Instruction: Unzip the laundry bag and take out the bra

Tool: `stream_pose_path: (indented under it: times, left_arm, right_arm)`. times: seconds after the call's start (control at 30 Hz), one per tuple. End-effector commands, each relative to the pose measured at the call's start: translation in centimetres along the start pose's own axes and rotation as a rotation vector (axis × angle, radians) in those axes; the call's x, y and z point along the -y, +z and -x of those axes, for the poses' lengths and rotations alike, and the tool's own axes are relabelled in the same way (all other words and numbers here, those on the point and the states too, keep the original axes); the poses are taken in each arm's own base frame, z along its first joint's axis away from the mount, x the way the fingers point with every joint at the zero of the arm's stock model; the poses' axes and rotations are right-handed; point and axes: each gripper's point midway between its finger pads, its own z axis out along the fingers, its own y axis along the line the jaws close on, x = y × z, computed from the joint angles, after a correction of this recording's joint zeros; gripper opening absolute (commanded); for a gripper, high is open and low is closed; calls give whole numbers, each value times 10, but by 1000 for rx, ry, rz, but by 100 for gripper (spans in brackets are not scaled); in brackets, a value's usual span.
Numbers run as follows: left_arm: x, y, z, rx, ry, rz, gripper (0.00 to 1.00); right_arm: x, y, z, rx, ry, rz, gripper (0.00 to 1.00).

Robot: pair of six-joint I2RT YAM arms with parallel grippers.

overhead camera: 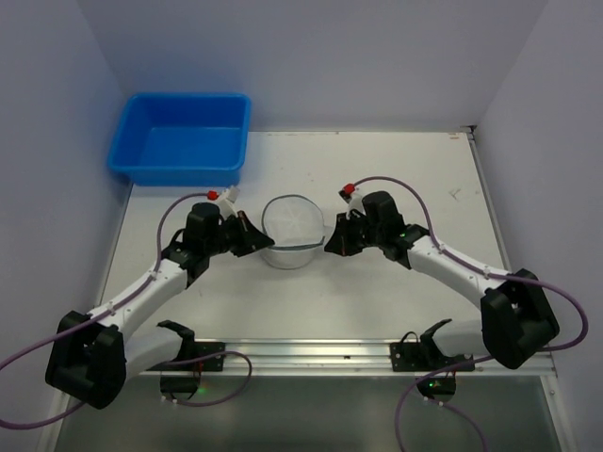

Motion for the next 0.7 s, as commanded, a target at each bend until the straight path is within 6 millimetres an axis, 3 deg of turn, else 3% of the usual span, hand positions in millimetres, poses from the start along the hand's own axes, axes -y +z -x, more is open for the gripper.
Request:
stream_pose_path:
  times: [0.0,0.13,0.17,0.2,0.23,0.3,0.33,0.4,0.53,0.67]
  left_arm:
    - [-22,-8,-20,-38,9,32,0]
    - [-24,-9,-25,-29,-16,20,3]
    - [-23,-10,-23,-17,-13,19,9]
    - [-22,-11,-22,-10,-9,19,17]
    - [-22,-11,-20,2,-7,21,32]
    - [-20,-15,-10,47,1,34,49]
    - [-20,-18,-8,65,-3,47,66]
    - [-24,-21,1,112,-12,82,77]
    - [-17,-24,11,146,-14,76,81]
    - [-12,-27,21,168,-4,74,81]
  right_arm:
    - [20,-7,3,-15,-3,-85,0]
    - [3,-8,13,24,-1,-15,1]
    - [0,-10,15,31,-3,-15,11]
    - [-1,-13,18,42,3,-19,16]
    - [-2,-16,21,56,1,-23,20]
    - [-5,-27,31,104,2,-45,30]
    - [-7,-32,36,130,-1,-46,34]
    - [-16,-44,47,181,1,-32,37]
    - [-39,-55,68,268,-6,30,41]
    - [-47,-45,78,292,13,60,43]
